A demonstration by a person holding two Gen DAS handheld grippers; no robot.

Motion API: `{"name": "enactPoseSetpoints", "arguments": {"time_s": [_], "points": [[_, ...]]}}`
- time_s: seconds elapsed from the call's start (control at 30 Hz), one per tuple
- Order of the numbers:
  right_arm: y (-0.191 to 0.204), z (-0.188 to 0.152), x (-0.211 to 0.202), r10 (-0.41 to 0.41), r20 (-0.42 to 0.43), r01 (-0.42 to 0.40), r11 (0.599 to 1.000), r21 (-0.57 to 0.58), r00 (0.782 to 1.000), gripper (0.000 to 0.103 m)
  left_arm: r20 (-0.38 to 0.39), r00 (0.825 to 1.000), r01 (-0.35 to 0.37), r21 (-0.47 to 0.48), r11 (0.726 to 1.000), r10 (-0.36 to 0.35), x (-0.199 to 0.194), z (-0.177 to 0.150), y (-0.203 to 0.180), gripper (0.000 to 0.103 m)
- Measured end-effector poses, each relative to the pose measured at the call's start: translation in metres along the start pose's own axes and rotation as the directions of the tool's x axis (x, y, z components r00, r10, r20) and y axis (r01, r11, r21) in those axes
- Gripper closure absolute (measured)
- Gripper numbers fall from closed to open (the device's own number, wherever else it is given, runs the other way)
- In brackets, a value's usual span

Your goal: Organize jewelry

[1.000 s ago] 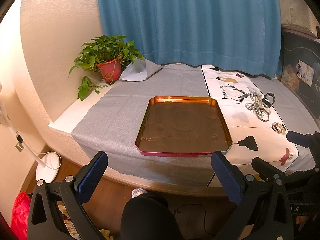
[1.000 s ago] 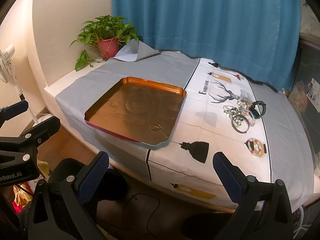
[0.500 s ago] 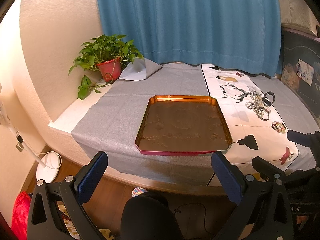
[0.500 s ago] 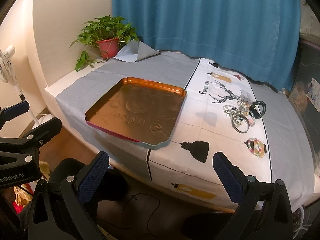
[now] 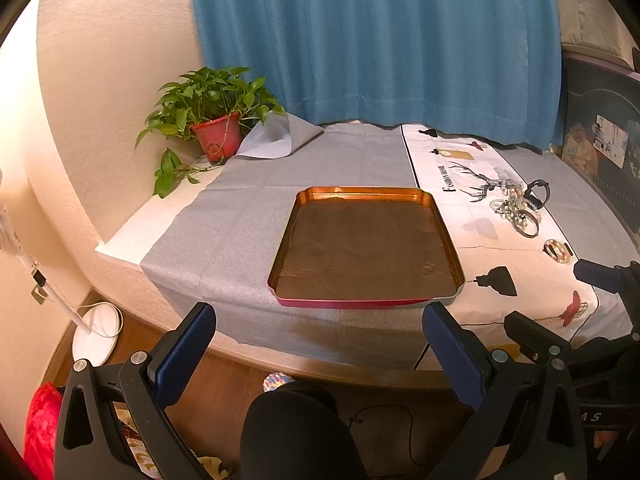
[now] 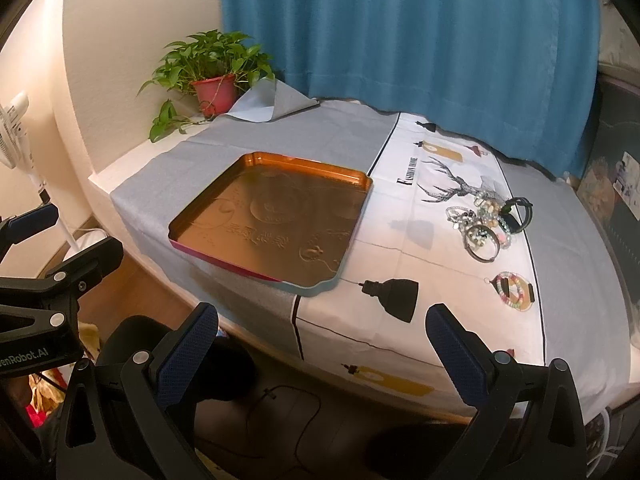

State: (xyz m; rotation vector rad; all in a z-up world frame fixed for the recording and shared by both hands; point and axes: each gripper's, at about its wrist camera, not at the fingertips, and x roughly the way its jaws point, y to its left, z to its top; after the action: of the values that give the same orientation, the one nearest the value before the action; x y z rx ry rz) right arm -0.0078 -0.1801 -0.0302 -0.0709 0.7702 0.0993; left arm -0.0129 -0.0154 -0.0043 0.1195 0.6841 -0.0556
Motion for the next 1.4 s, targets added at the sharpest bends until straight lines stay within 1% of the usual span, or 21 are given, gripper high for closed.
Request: {"name": "enactPoseSetpoints", "arguments": {"time_s": [0.2, 0.3, 0.37, 0.43, 0.5, 0.6, 0.67, 0.73, 0.8, 0.87, 1.0, 1.1, 1.13, 1.17, 1.2, 1.27, 1.3, 1.33, 1.4], "points": [[-0.002, -0.004, 0.002, 0.007, -0.003, -0.007, 1.0, 0.013, 1.0, 0.0, -0.014, 1.0, -0.002, 0.012, 1.0, 0.003, 0.005, -0.006, -0.003, 0.0], [-0.012, -0.009, 0.005, 0.004, -0.003, -0.004, 0.999, 0.037, 1.0, 0.0, -0.035, 0.999, -0.004, 0.034, 0.999, 0.005, 0.015, -0.002, -0.009, 0.0], [-0.026, -0.012, 0.008, -0.013, -0.001, 0.013, 0.998, 0.06, 1.0, 0.0, -0.048, 0.999, 0.0, 0.052, 0.999, 0.002, 0.02, 0.0, -0.016, 0.0], [-0.048, -0.015, 0.012, -0.049, 0.001, 0.049, 0.995, 0.088, 0.999, 0.0, -0.059, 0.998, 0.006, 0.072, 0.997, -0.002, 0.025, 0.004, -0.026, 0.0], [-0.079, -0.018, 0.018, -0.108, -0.004, 0.107, 0.986, 0.13, 0.994, 0.0, -0.069, 0.998, 0.018, 0.092, 0.996, -0.011, 0.032, 0.011, -0.038, 0.0], [-0.136, -0.024, 0.028, -0.193, -0.032, 0.196, 0.957, 0.213, 0.981, 0.0, -0.082, 0.996, 0.049, 0.122, 0.991, -0.039, 0.045, 0.025, -0.064, 0.0], [-0.175, -0.027, 0.039, -0.239, -0.06, 0.246, 0.934, 0.259, 0.969, 0.0, -0.101, 0.992, 0.096, 0.147, 0.984, -0.082, 0.059, 0.038, -0.091, 0.0], [-0.208, -0.03, 0.052, -0.275, -0.088, 0.289, 0.913, 0.288, 0.957, 0.0, -0.146, 0.981, 0.149, 0.168, 0.974, -0.125, 0.077, 0.05, -0.118, 0.0], [-0.238, -0.03, 0.067, -0.277, -0.107, 0.297, 0.906, 0.303, 0.955, 0.0, -0.207, 0.965, 0.198, 0.167, 0.966, -0.162, 0.1, 0.063, -0.147, 0.0], [-0.258, -0.031, 0.082, -0.273, -0.118, 0.296, 0.908, 0.297, 0.955, 0.0, -0.239, 0.952, 0.234, 0.169, 0.957, -0.191, 0.121, 0.074, -0.177, 0.0], [-0.279, -0.03, 0.107, -0.248, -0.138, 0.277, 0.925, 0.259, 0.959, 0.0, -0.271, 0.939, 0.267, 0.192, 0.945, -0.21, 0.157, 0.089, -0.231, 0.0], [-0.287, -0.031, 0.12, -0.225, -0.14, 0.253, 0.939, 0.235, 0.964, 0.0, -0.309, 0.921, 0.305, 0.199, 0.931, -0.236, 0.18, 0.097, -0.266, 0.0], [-0.289, -0.032, 0.126, -0.219, -0.148, 0.247, 0.944, 0.217, 0.965, 0.0, -0.324, 0.912, 0.328, 0.203, 0.923, -0.253, 0.188, 0.098, -0.279, 0.0], [-0.287, -0.035, 0.13, -0.221, -0.16, 0.251, 0.947, 0.198, 0.962, 0.0, -0.336, 0.906, 0.34, 0.211, 0.916, -0.258, 0.195, 0.099, -0.289, 0.0], [-0.287, -0.036, 0.133, -0.224, -0.157, 0.252, 0.949, 0.188, 0.962, 0.0, -0.348, 0.901, 0.35, 0.223, 0.91, -0.261, 0.203, 0.099, -0.299, 0.0], [-0.293, -0.036, 0.135, -0.198, -0.145, 0.222, 0.959, 0.176, 0.97, 0.0, -0.37, 0.893, 0.36, 0.246, 0.9, -0.257, 0.218, 0.099, -0.317, 0.0], [-0.297, -0.037, 0.135, -0.198, -0.144, 0.221, 0.96, 0.17, 0.97, 0.0, -0.382, 0.89, 0.359, 0.255, 0.898, -0.248, 0.224, 0.099, -0.323, 0.0], [-0.302, -0.038, 0.134, -0.215, -0.14, 0.237, 0.957, 0.167, 0.966, 0.0, -0.398, 0.885, 0.361, 0.262, 0.895, -0.24, 0.232, 0.099, -0.33, 0.0], [-0.315, -0.041, 0.132, -0.242, -0.134, 0.263, 0.948, 0.179, 0.961, 0.0, -0.427, 0.871, 0.375, 0.265, 0.888, -0.241, 0.242, 0.097, -0.339, 0.0]]}}
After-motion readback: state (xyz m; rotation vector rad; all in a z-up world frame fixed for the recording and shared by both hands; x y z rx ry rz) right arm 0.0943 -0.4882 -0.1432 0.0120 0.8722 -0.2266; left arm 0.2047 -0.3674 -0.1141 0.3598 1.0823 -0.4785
